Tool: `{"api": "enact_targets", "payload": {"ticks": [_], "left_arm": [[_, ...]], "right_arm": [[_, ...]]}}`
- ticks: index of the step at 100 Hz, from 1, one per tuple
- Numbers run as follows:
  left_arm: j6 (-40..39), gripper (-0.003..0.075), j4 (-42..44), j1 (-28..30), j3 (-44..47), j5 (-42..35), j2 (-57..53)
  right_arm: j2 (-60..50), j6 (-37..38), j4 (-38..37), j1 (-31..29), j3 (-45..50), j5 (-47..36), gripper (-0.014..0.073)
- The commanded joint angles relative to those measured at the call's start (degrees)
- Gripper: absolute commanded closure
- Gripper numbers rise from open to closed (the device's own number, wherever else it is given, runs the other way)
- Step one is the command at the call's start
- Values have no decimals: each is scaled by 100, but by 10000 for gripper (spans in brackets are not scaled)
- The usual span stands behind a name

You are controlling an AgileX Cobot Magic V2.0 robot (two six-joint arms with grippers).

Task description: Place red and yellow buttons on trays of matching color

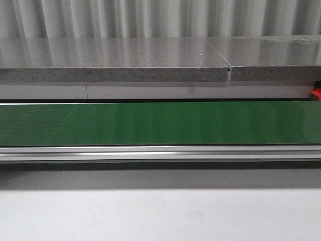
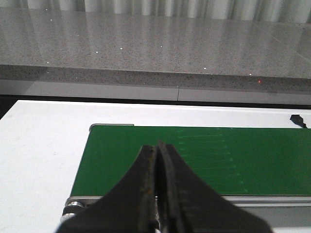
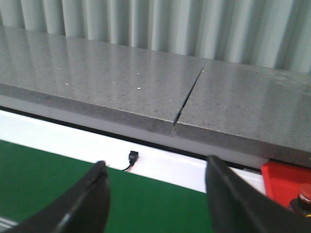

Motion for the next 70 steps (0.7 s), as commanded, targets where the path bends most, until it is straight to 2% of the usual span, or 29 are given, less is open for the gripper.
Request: {"api": "enact_targets", "payload": {"ticks": [1,17,70], "left_arm": [[1,741,-2,-43,-137,-431,63],[1,741,-2,-43,-137,-431,63],[1,741,-2,-43,-137,-431,63]], "right_arm": [[-161,-50,34,2,-4,-103,368],[-187,-50,34,2,40,-107,670],[-187,-41,42,2,40,-101,662]]}}
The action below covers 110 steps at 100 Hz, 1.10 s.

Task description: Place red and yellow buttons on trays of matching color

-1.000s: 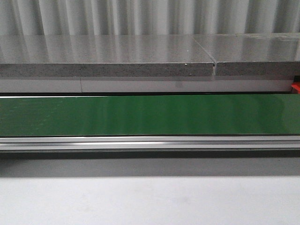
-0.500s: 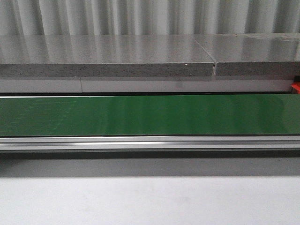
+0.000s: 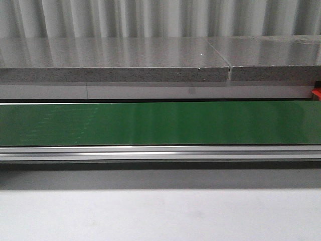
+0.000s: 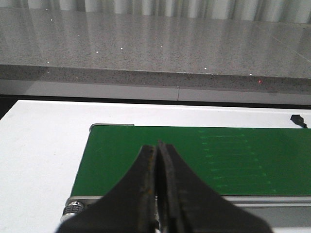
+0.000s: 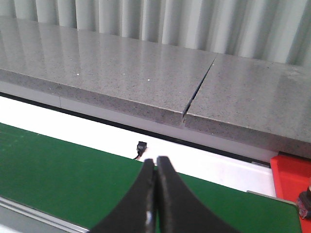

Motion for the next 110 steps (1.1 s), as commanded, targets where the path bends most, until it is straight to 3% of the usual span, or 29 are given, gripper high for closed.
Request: {"api": "enact_targets", "payload": {"ticks": [1,45,55,69,93,110], "left_arm": [[1,741,-2,-43,-137,-431,63],[1,741,-2,-43,-137,-431,63],[1,741,-2,-43,-137,-431,63],[1,741,-2,-43,-137,-431,63],[1,741,-2,-43,-137,-431,63],[1,741,-2,-43,-137,-431,63]], "right_arm": [[37,-28,59,2,-146,-238,662],[20,0,-4,106,-146,-287,662],[-90,307,-445,228,-146,-327,662],[-330,1670,-2020,390,-122,-337,662],[-1029,4871,-4922,485,609,-942,662],[-1484,5601,-5502,485,1337,-1231,662]]}}
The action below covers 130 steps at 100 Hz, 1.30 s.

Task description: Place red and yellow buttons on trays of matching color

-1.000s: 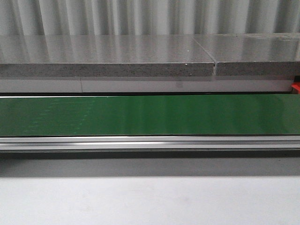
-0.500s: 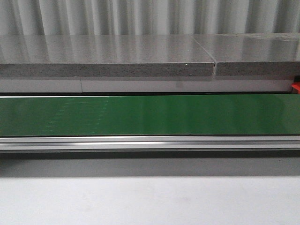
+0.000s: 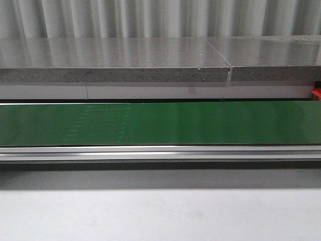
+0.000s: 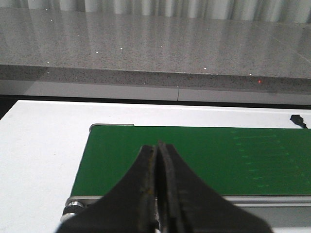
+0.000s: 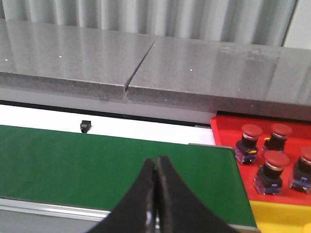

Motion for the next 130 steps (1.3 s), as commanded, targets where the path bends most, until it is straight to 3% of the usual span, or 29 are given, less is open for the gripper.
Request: {"api": "enact_targets", "payload": {"ticks": [1,28,130], "left_arm": [[1,741,-2,-43,-137,-431,63],[1,741,-2,-43,-137,-431,63],[1,741,-2,-43,-137,-431,63]], "right_arm": [[-137,378,-323,11,205,-657,662],[-456,397,244,11,1157,-1432,662],[-561,391,323,11,1131,-1179,662]]}}
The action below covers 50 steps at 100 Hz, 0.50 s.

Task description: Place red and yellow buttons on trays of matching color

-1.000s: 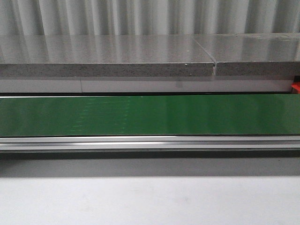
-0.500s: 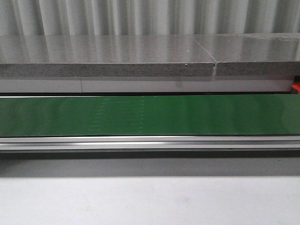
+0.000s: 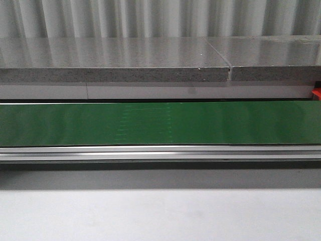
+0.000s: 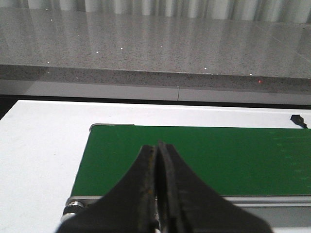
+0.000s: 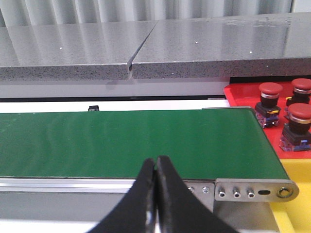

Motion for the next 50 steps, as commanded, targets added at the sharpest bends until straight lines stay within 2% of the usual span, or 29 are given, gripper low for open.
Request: {"api": "enact_targets", "payload": {"ticks": [1,50], "left_arm": [[1,741,-2,-43,-137,-431,63],[1,741,-2,-43,-59,-504,63]], "right_arm": [[-63,-4,-3,11,-92,-459,662],[-63,-4,-3,11,-92,-459,662]]}}
